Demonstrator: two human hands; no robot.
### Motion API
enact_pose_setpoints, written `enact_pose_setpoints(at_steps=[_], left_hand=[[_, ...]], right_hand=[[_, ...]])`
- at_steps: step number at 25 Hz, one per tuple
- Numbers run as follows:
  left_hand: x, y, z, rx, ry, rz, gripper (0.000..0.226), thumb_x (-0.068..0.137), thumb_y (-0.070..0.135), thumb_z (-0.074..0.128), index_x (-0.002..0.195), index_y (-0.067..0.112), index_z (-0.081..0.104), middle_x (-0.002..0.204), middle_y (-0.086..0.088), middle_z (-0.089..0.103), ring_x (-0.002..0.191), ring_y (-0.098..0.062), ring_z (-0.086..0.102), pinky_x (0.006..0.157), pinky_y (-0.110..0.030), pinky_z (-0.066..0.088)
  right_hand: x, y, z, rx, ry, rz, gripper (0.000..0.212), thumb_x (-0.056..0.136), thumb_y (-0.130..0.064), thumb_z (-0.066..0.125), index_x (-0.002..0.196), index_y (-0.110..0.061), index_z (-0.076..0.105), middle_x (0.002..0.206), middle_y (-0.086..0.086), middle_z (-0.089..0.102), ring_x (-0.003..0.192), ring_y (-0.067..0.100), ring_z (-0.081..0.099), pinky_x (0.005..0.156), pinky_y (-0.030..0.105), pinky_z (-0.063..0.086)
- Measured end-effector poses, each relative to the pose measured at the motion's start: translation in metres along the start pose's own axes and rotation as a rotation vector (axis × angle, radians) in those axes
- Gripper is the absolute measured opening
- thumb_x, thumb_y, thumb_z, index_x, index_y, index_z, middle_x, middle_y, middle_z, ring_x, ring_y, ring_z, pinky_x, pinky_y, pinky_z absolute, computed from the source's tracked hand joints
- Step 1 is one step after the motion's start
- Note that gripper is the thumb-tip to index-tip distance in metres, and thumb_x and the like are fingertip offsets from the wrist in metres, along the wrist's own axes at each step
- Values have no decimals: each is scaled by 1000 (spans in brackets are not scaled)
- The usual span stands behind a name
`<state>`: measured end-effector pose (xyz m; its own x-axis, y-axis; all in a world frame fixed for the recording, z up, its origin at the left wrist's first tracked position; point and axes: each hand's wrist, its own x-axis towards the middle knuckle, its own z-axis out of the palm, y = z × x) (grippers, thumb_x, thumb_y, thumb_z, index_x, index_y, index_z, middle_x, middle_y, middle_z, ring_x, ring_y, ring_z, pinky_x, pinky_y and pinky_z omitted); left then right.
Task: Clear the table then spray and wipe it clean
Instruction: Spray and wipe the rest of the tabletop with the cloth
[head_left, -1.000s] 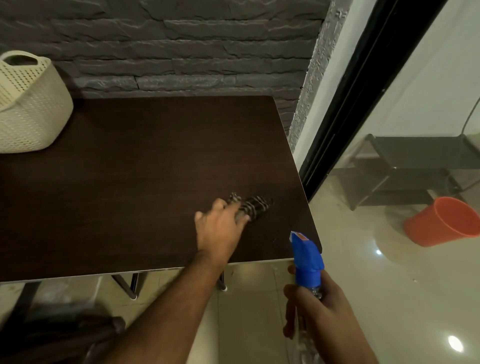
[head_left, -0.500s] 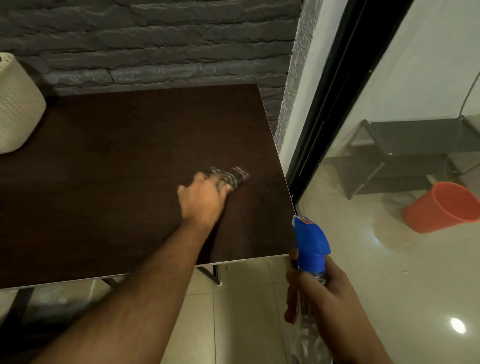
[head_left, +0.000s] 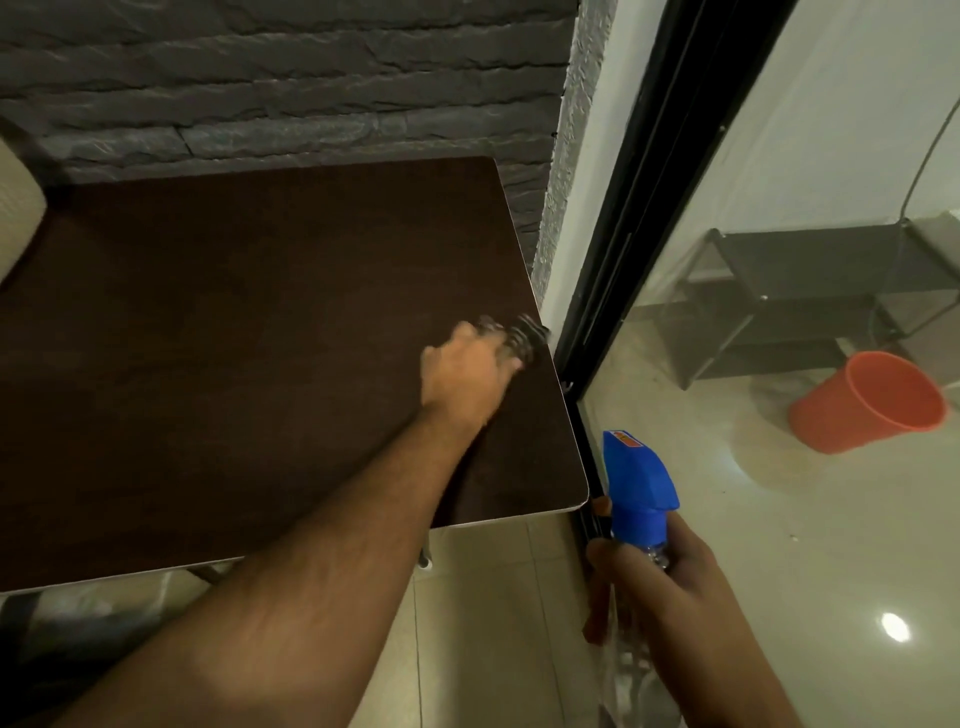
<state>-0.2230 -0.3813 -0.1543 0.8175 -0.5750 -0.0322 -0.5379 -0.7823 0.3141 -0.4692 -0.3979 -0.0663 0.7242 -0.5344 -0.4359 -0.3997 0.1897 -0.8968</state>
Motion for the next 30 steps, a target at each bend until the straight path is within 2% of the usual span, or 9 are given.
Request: enact_pose_setpoints(at_steps=[3, 4, 7, 8, 12, 14, 19, 25, 30], left_hand=[[-44, 22, 16, -16, -175, 514, 46, 91, 52, 49, 133, 32, 50, 118, 0, 53, 96, -16, 55, 92, -41, 39], [-40, 17, 15, 3, -153, 491, 46, 92, 52, 48, 133, 33, 50, 118, 1, 53, 96, -15, 55, 92, -40, 39], [-24, -3, 5, 24, 43, -87, 41, 93, 51, 47, 126, 30, 55, 116, -3, 54, 96, -20, 58, 88, -38, 39], [-32, -3, 8, -3, 68, -129, 40, 93, 51, 47, 125, 29, 56, 116, -3, 54, 96, -21, 59, 88, -38, 40], [-109, 18, 19, -85, -208, 497, 46, 91, 49, 53, 133, 30, 51, 118, 0, 52, 95, -15, 57, 91, -40, 40], [-113, 1, 13, -16, -217, 604, 47, 91, 51, 52, 135, 33, 49, 118, 2, 51, 97, -16, 57, 91, -40, 38], [-69, -81, -21, 59, -10, -146, 45, 92, 53, 48, 132, 33, 52, 122, -1, 52, 101, -19, 58, 90, -40, 40], [-122, -46, -4, 22, -177, 397, 47, 92, 54, 48, 135, 35, 47, 125, 3, 51, 103, -16, 56, 93, -40, 37], [-96, -195, -56, 107, 112, -305, 43, 92, 52, 47, 128, 31, 56, 121, -5, 55, 102, -26, 59, 90, -41, 40]], right_hand=[[-3, 1, 3, 31, 7, 16, 39, 60, -25, 60, 99, -16, 58, 62, 18, 56, 49, 25, 57, 42, 18, 46], [-5, 1, 4, 34, 10, 20, 40, 61, -25, 60, 99, -17, 57, 64, 21, 56, 50, 25, 56, 42, 18, 46], [-12, 3, 5, 41, 41, 22, 41, 61, -26, 59, 101, -17, 57, 64, 23, 56, 48, 21, 56, 41, 16, 45], [-16, 3, 6, 41, 57, 27, 43, 61, -26, 59, 102, -18, 57, 63, 23, 56, 48, 21, 56, 42, 16, 45], [-30, 6, 12, 50, 103, 41, 46, 60, -26, 60, 106, -19, 56, 59, 21, 58, 47, 24, 57, 41, 18, 45], [-39, 5, 17, 52, 115, 34, 45, 60, -26, 60, 104, -19, 56, 59, 20, 58, 48, 26, 57, 42, 20, 46], [-58, 7, 31, 51, 154, 32, 43, 61, -26, 61, 103, -21, 55, 56, 13, 56, 49, 28, 57, 47, 26, 50], [-71, 5, 71, 63, 101, 39, 43, 61, -23, 62, 103, -19, 57, 54, 12, 56, 49, 31, 56, 51, 36, 53], [-71, -2, 96, 43, 17, 51, 46, 59, -24, 63, 104, -19, 54, 53, 9, 58, 43, 23, 56, 44, 24, 52]])
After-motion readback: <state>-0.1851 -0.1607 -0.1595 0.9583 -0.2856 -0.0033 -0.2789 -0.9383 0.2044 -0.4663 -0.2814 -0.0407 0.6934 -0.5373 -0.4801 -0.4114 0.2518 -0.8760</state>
